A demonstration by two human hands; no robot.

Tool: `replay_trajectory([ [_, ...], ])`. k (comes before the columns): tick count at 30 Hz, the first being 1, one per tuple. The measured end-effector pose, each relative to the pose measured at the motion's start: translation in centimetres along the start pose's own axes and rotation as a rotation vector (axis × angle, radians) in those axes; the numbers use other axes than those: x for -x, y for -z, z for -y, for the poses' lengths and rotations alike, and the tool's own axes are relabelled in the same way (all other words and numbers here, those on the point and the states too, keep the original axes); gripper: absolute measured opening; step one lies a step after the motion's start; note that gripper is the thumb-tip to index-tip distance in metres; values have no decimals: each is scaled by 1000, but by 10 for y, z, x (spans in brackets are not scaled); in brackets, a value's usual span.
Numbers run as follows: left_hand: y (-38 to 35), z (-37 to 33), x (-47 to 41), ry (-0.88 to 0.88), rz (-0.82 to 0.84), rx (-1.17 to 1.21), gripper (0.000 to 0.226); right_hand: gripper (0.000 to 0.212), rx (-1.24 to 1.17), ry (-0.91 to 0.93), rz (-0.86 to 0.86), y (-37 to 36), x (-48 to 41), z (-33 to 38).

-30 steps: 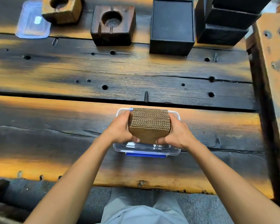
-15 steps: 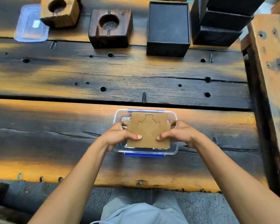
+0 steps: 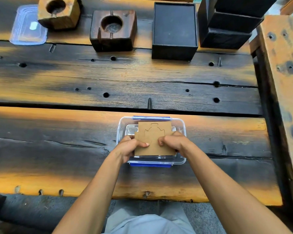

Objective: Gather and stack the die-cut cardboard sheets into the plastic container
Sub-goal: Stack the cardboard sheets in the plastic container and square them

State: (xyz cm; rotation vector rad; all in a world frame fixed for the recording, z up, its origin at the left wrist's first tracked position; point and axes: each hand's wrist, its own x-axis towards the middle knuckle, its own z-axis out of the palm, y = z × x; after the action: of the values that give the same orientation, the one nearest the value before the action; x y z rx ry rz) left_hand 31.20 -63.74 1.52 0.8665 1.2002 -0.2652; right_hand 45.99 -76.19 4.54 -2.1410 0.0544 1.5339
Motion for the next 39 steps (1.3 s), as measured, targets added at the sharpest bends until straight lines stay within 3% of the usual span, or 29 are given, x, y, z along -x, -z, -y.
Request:
replay_trajectory([
  [5,-4,2,-6,-17,-39,-5,56,61,-12,-13,-72,-6,-8,-7],
  [19,-11,8,-4,-107,-175,-121,48,29,153,-10,-239,-9,-5,-1],
  [23,-12,10,-4,-120,-192,-132,52,38,242,-13,-283,-14,-7,1],
  [26,-13,12,-6,-140,-206,-176,54,68,327,33,-339,-19,0,-3],
  [28,-16,12,-7,-167,-223,-192,61,83,395,158,-457,-20,7,-10],
  [32,-20,11,-6,-189,-241,-204,77,93,504,385,-705,-17,15,-26],
  [37,-29,14,-6,-191,-232,-156,54,100,192,255,-361,-6,7,-38],
  [39,-35,14,-6,-189,-230,-155,52,94,177,261,-335,-4,6,-40],
])
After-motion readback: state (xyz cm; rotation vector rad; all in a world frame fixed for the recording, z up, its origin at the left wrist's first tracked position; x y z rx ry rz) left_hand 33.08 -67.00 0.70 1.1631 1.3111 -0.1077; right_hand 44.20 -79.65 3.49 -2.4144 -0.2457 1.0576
